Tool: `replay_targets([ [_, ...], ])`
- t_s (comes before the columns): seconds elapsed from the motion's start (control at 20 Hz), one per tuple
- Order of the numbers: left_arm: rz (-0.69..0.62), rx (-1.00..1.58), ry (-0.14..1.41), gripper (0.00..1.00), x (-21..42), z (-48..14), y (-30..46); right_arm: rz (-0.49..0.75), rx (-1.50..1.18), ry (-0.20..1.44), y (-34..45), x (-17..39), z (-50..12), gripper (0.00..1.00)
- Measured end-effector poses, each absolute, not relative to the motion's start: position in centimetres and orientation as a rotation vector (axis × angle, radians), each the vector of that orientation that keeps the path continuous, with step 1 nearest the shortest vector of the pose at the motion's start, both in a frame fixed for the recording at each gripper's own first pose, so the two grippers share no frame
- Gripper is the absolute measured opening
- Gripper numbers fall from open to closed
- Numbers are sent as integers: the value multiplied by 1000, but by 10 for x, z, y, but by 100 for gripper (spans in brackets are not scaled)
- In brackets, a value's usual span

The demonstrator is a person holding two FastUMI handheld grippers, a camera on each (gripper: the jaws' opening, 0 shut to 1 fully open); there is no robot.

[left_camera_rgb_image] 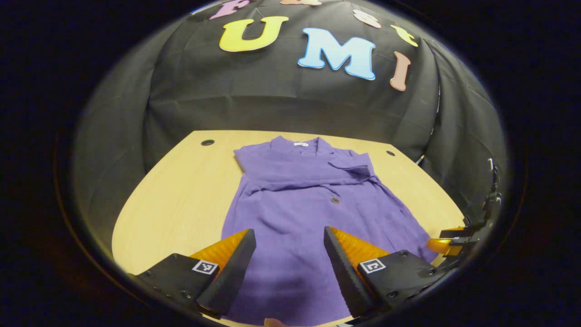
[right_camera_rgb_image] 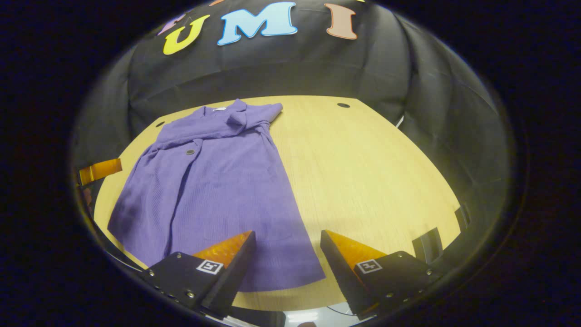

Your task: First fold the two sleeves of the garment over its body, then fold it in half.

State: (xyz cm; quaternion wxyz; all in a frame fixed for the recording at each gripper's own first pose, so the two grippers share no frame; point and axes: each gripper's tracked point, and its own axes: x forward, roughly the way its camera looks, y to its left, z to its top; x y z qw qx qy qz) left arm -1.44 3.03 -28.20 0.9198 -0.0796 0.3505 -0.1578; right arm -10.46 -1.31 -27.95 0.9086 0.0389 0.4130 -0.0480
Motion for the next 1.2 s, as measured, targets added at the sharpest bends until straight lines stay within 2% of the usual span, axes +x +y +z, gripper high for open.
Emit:
replay_targets([
  [0.25, -307, -157, 752, 94, -54, -303, 69, -120, 95, 867, -8, -114, -283, 91],
  [0.3, -306, -149, 758, 97, -62, -308, 77, -124, 113, 873, -7, -115, -284, 91],
  [0.55, -290, -149, 821, 94, -101, -334, 109, -168, 155, 906, -7, -127, -292, 91],
  [0.6, -289, -154, 833, 97, -107, -339, 111, -172, 157, 907, -8, -129, -292, 91],
  [0.65, -287, -157, 843, 94, -112, -342, 112, -172, 156, 907, -8, -131, -294, 90],
  [0.7, -288, -158, 848, 97, -115, -346, 111, -171, 151, 906, -7, -131, -293, 90],
  [0.75, -289, -159, 855, 94, -120, -348, 110, -173, 145, 909, -8, -131, -295, 91],
  [0.9, -290, -154, 881, 94, -134, -355, 104, -176, 128, 911, -6, -132, -296, 92],
  [1.2, -307, -184, 867, 98, -141, -351, 76, -172, 121, 918, 3, -137, -303, 96],
])
